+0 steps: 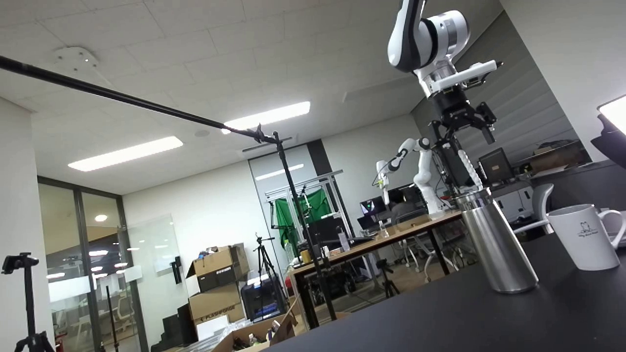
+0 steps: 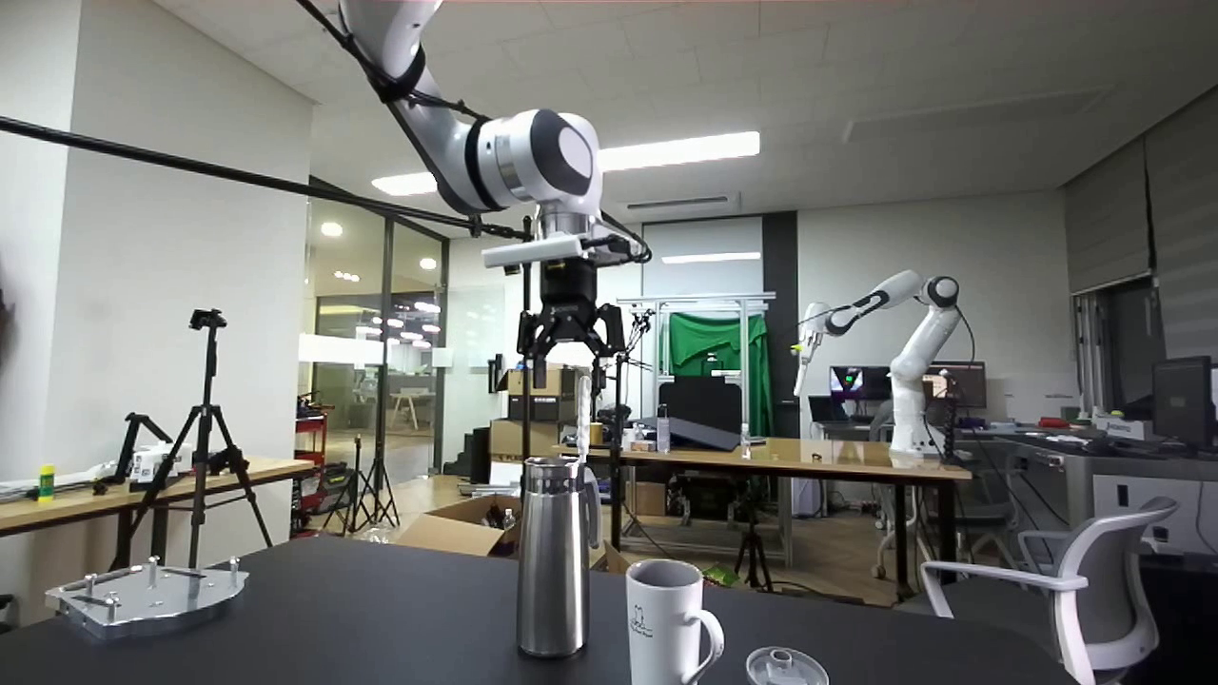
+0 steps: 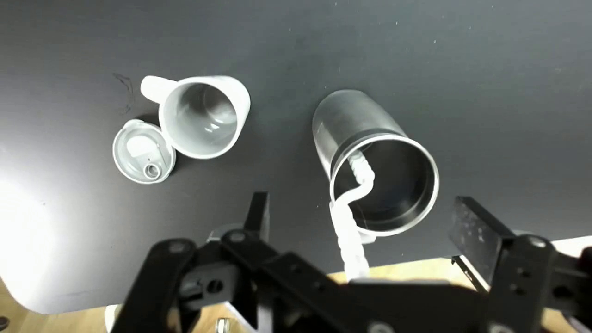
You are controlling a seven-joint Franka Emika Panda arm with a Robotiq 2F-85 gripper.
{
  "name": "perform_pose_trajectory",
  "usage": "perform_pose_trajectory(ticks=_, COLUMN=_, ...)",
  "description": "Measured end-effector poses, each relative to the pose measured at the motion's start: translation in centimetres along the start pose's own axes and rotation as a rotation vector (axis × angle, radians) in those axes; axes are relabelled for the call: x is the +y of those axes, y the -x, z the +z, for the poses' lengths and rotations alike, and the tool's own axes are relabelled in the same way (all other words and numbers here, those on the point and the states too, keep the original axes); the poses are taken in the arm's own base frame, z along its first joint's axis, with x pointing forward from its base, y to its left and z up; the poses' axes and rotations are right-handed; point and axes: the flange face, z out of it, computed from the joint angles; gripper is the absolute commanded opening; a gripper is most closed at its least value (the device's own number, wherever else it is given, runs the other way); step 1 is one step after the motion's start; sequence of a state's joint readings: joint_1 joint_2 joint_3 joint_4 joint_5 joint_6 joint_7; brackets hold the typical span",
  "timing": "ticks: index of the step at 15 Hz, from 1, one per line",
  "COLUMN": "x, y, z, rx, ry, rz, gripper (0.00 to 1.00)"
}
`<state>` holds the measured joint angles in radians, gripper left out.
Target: Use the brush to clean the silver bottle
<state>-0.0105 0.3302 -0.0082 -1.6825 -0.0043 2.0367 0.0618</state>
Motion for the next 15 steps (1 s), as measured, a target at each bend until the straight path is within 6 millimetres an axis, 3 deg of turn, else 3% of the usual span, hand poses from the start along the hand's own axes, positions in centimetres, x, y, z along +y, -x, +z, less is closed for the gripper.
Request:
perform_pose_trajectory(ticks=3, x=-0.3, y=-2.5, z=-0.1, rx=-0.004, ry=-0.002, rz=0.025, gripper=1.00)
perform_pose_trajectory(ticks=4, x=-0.4, y=-3.0, z=0.0, rx=-0.012, ry=-0.002, rz=0.035, gripper=0.75)
perform_pose_trajectory(ticks=6, x=-0.6, y=-3.8, z=0.5, rx=-0.031, ry=-0.002, rz=0.047, gripper=0.68)
perform_pose_trajectory(ticks=11, x=-1.0, y=-4.5, z=2.4, rx=-0.082, ry=-0.009, rz=0.076, gripper=0.33)
perform_pose_trajectory(ticks=15, x=-1.2, y=-4.4, z=2.7, rx=-0.096, ry=-0.007, rz=0.089, gripper=0.05)
